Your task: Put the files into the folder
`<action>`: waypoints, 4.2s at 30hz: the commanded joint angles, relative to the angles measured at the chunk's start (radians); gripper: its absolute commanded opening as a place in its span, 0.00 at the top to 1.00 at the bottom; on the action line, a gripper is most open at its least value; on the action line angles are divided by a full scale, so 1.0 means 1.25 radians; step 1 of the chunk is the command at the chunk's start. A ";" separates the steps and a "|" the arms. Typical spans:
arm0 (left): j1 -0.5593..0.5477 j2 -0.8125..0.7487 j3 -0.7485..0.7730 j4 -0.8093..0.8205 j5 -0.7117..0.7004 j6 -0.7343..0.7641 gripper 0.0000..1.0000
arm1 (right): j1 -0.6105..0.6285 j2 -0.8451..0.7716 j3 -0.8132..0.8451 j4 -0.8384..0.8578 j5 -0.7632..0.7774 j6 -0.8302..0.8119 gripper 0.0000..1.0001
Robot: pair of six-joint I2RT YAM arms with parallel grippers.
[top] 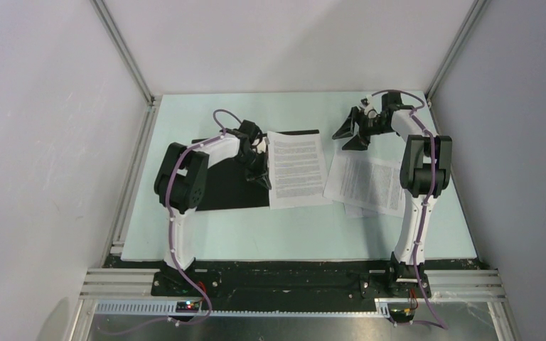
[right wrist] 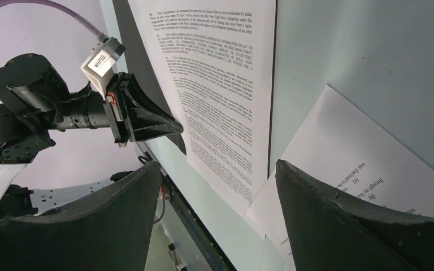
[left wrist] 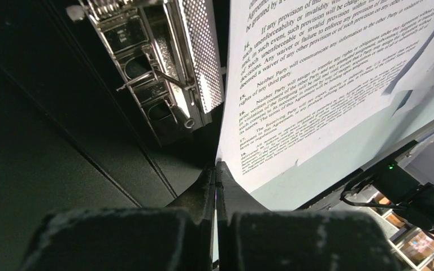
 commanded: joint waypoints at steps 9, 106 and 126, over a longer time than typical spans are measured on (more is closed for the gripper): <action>-0.011 -0.029 0.057 -0.028 -0.059 0.076 1.00 | 0.009 -0.011 -0.003 0.019 -0.024 0.015 0.22; -0.027 -0.232 -0.218 0.269 -0.239 -0.237 1.00 | 0.185 0.208 0.304 0.008 0.271 0.044 0.18; -0.058 -0.193 -0.190 0.232 -0.319 -0.246 1.00 | 0.189 0.222 0.329 0.016 0.281 0.043 0.18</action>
